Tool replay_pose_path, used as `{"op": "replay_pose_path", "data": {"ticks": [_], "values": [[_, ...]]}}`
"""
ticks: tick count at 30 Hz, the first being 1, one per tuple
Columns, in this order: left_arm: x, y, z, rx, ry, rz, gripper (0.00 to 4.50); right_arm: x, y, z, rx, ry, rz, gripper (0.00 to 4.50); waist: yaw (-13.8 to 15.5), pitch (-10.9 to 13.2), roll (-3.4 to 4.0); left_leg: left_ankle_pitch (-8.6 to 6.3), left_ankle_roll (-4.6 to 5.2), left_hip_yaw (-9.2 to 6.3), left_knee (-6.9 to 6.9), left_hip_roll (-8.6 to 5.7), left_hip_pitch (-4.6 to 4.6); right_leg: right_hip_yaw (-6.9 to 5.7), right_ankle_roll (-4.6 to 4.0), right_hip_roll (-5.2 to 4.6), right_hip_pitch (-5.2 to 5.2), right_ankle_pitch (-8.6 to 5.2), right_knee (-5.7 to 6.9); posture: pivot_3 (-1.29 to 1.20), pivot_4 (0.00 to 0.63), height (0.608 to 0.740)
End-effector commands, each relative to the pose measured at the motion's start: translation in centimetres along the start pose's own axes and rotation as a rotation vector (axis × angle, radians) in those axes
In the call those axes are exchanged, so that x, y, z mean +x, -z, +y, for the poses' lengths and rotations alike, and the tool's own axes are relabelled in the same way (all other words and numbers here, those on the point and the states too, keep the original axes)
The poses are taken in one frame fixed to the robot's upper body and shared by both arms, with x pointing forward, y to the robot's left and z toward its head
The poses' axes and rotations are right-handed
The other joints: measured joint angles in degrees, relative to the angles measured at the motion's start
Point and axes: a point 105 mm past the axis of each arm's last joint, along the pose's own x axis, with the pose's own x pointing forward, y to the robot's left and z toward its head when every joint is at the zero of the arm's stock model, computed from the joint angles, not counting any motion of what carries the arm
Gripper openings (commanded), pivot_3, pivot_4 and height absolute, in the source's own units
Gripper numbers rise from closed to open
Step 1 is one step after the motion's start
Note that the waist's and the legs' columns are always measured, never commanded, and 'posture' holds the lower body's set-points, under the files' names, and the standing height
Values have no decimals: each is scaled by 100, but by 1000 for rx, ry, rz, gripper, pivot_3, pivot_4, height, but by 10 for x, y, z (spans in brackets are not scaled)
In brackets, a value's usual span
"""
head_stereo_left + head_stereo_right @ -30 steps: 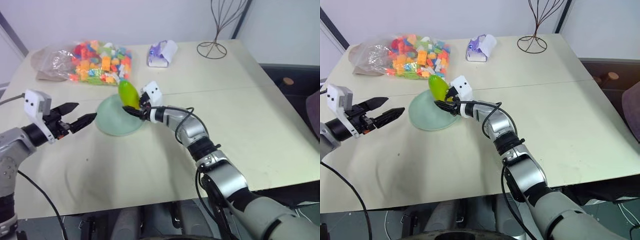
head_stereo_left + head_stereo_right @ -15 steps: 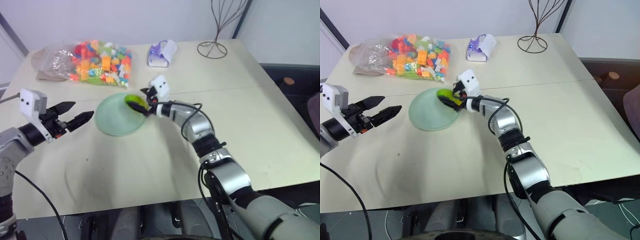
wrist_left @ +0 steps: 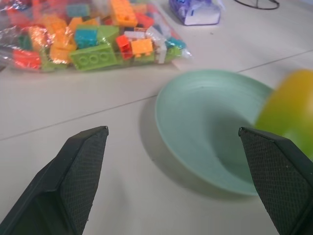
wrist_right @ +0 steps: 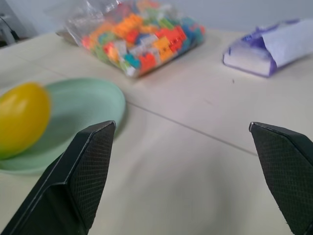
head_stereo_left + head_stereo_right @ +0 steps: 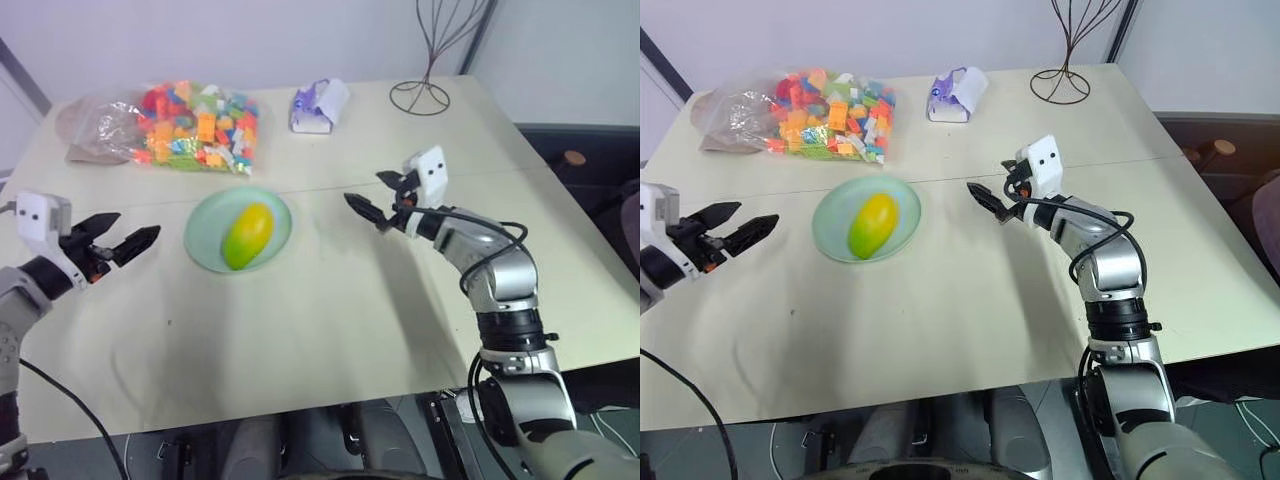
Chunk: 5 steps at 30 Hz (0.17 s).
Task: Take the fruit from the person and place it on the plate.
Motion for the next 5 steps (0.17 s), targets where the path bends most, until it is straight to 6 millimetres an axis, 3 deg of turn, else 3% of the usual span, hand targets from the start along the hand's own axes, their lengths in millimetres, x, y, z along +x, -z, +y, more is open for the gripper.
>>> {"op": "replay_pose_path", "data": {"ticks": [1, 5], "values": [[-10, -8, 8, 26, -48, -35, 4500, -7, -8, -1, -3, 20, -30, 4463, 7, 0, 0, 0, 0, 0, 1, 0, 0, 0, 0, 0, 1, 0, -1, 0, 150, 740], [-13, -5, 9, 12, -50, -36, 4500, -10, -4, -7, 1, 47, -17, 4463, 14, 0, 0, 0, 0, 4, 3, -6, -2, 0, 1, -7, 4, 0, -5, 0, 150, 740]]}}
